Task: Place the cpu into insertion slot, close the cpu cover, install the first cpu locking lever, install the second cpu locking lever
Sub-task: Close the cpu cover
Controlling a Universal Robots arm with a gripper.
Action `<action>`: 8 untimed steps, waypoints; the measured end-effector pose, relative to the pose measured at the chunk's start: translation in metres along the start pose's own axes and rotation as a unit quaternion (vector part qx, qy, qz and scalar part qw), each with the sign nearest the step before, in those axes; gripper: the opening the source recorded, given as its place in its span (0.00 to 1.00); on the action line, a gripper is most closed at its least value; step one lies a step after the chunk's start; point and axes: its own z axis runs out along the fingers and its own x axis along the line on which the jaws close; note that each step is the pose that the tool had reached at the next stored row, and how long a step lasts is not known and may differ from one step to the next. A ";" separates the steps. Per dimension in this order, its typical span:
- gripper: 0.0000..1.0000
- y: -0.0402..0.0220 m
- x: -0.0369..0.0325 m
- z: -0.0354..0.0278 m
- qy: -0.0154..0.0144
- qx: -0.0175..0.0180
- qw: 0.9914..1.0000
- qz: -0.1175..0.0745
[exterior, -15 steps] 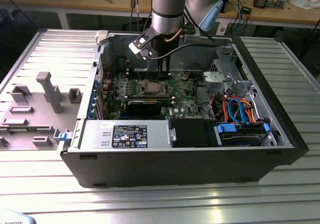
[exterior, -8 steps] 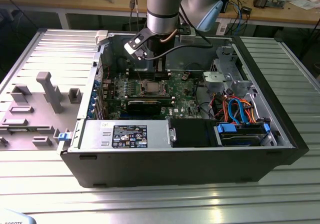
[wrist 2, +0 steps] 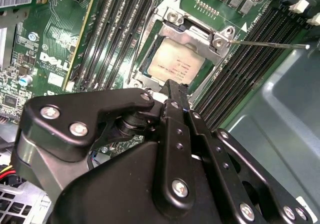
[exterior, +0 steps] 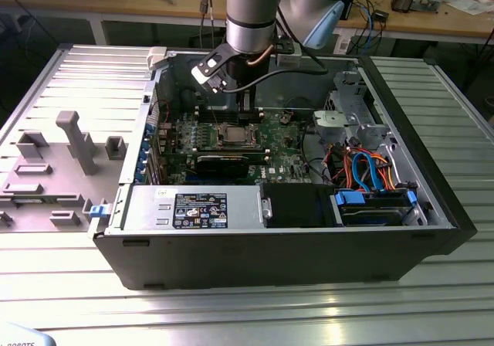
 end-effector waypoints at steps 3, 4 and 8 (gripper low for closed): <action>0.11 -0.0001 0.0000 0.0000 0.000 0.000 1.000 0.000; 0.11 -0.0008 0.0000 0.0001 0.000 0.000 1.000 0.000; 0.11 -0.0097 -0.0003 0.0015 0.000 0.000 1.000 0.000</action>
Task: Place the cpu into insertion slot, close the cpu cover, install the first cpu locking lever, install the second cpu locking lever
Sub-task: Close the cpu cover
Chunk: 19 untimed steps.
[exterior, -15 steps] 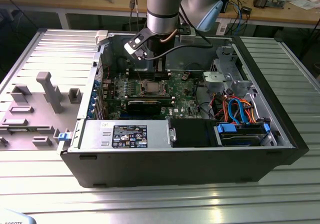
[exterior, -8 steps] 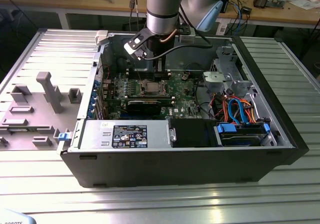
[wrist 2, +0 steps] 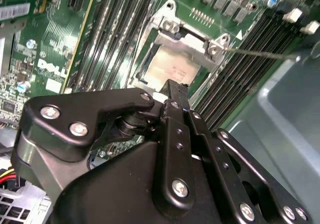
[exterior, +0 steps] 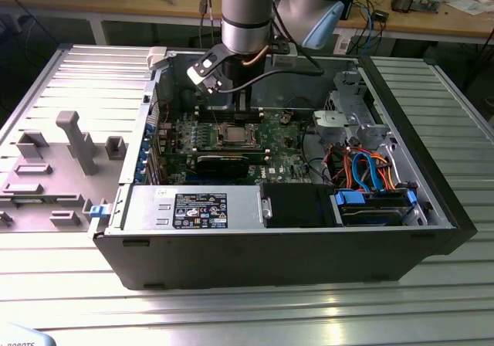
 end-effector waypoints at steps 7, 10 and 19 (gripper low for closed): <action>0.11 -0.0140 -0.0006 0.0100 0.001 0.000 1.000 -0.002; 0.11 -0.0201 -0.0010 0.0174 0.001 0.000 1.000 -0.005; 0.11 -0.0225 -0.0014 0.0315 0.000 0.007 1.000 -0.006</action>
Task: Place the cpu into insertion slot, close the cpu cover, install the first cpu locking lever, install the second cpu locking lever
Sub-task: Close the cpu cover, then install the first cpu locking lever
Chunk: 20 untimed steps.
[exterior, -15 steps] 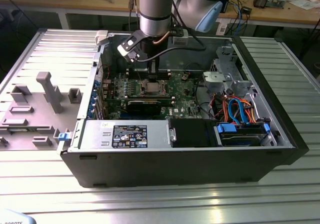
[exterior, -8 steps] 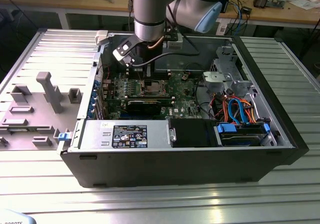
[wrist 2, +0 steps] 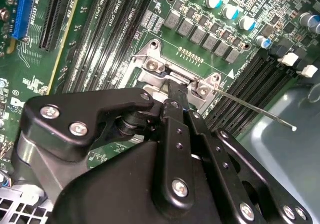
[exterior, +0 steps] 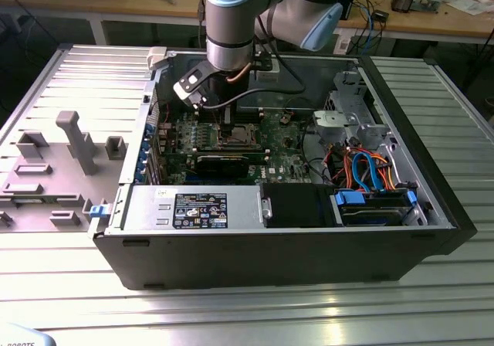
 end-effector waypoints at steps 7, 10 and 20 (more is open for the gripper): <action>0.11 0.0001 0.0003 -0.0081 0.001 0.000 1.000 0.000; 0.11 0.0031 0.0004 -0.0087 0.000 0.000 1.000 0.000; 0.11 0.0203 0.0006 -0.0087 0.000 0.000 1.000 0.000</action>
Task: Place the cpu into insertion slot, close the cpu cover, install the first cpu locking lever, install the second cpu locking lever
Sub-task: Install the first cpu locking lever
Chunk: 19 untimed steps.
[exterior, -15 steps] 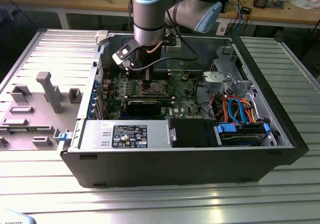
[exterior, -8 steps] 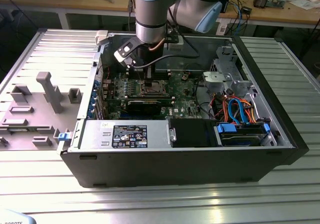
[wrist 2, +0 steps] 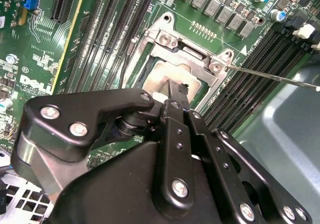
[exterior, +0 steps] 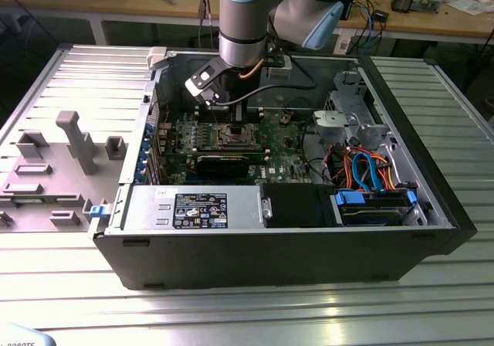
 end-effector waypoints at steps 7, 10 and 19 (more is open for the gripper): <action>0.11 0.0004 0.0000 0.0000 0.000 0.000 1.000 0.000; 0.11 0.0004 0.0001 -0.0021 0.000 0.000 1.000 0.000; 0.11 0.0002 0.0004 -0.0190 0.000 0.000 1.000 0.000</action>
